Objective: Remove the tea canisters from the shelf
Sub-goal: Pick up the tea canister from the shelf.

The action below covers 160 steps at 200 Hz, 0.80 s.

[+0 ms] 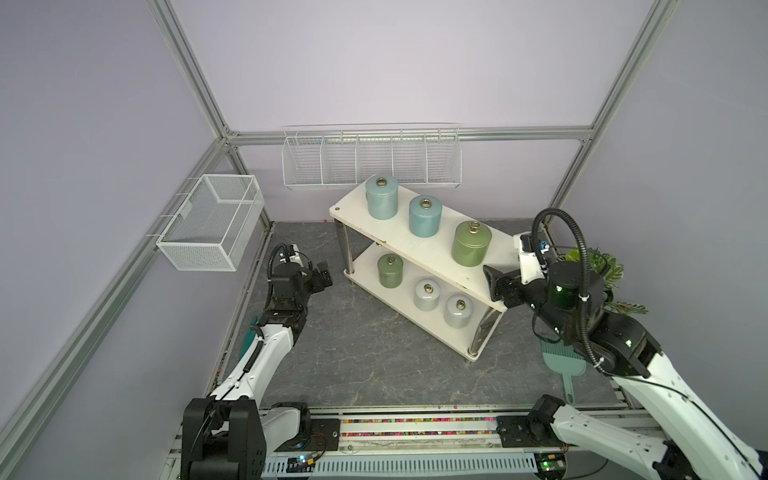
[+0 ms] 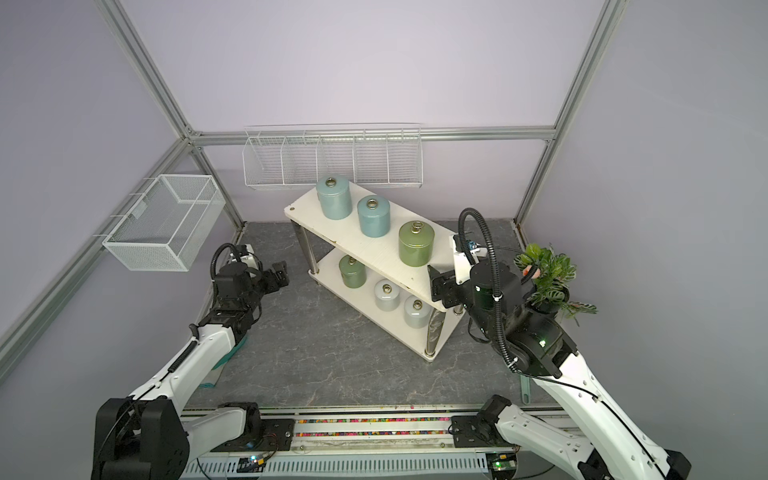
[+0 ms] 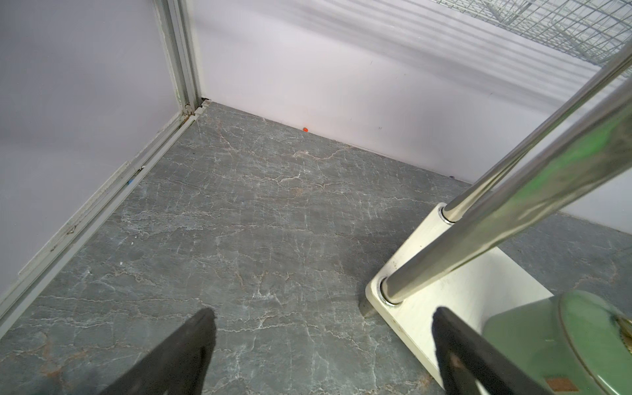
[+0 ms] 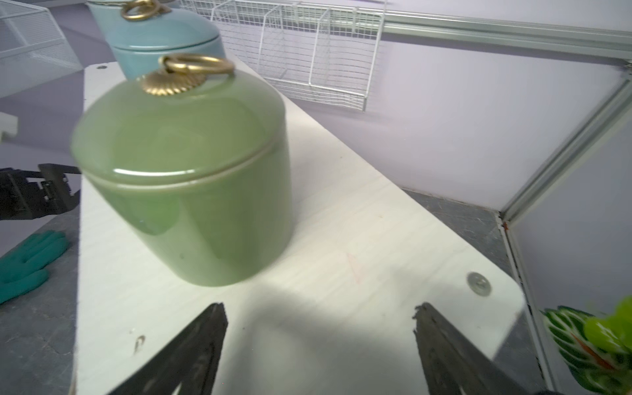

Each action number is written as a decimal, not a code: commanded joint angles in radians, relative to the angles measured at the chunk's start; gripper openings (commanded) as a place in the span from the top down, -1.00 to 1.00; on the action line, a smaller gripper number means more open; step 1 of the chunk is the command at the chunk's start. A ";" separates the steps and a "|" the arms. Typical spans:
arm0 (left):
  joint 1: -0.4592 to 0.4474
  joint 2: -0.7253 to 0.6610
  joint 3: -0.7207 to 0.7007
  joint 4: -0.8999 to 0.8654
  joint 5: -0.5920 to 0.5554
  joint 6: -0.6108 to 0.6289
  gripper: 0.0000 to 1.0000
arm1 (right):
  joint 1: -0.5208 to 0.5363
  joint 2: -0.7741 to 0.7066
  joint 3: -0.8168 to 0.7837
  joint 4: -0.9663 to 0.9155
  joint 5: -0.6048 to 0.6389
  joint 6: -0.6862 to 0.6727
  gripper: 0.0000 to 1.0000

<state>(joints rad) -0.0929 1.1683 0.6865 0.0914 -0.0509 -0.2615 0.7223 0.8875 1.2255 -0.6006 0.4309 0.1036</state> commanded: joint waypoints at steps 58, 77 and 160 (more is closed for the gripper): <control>-0.010 0.001 0.033 -0.005 0.003 -0.013 -0.99 | 0.006 0.059 -0.049 0.172 -0.087 -0.047 -0.78; -0.010 0.000 0.033 -0.005 0.000 -0.012 -0.99 | 0.007 0.076 -0.046 0.185 -0.099 -0.051 -0.78; -0.010 0.015 0.031 0.004 -0.002 -0.010 -0.99 | 0.006 0.094 -0.063 0.247 -0.145 -0.056 -0.78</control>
<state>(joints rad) -0.0986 1.1728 0.6876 0.0917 -0.0517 -0.2615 0.7227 0.9676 1.1812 -0.4049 0.3229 0.0662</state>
